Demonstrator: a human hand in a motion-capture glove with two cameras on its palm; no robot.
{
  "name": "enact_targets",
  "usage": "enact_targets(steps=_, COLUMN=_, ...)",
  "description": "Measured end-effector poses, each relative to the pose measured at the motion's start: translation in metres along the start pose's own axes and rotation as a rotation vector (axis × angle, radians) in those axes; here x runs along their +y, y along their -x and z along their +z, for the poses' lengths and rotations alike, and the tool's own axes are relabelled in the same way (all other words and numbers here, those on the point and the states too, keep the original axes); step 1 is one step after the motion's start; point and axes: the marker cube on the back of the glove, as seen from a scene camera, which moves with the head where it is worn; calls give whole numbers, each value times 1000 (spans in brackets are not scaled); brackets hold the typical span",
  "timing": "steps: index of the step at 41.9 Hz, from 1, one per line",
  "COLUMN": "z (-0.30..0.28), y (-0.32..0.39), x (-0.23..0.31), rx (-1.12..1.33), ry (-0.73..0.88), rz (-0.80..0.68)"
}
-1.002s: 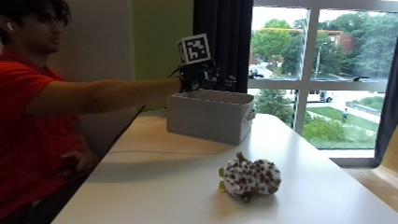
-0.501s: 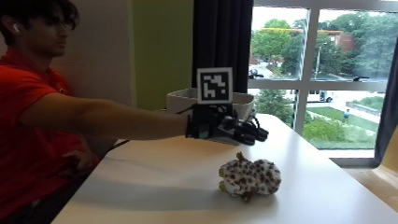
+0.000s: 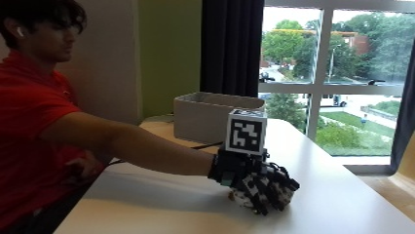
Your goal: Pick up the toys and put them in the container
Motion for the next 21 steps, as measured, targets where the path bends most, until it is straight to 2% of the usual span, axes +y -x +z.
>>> enact_targets(steps=11, z=-4, y=12, x=6, rx=84, ry=51, rz=9)
enact_targets(steps=21, z=-2, y=5, x=11, rx=55, ry=1, rz=116)
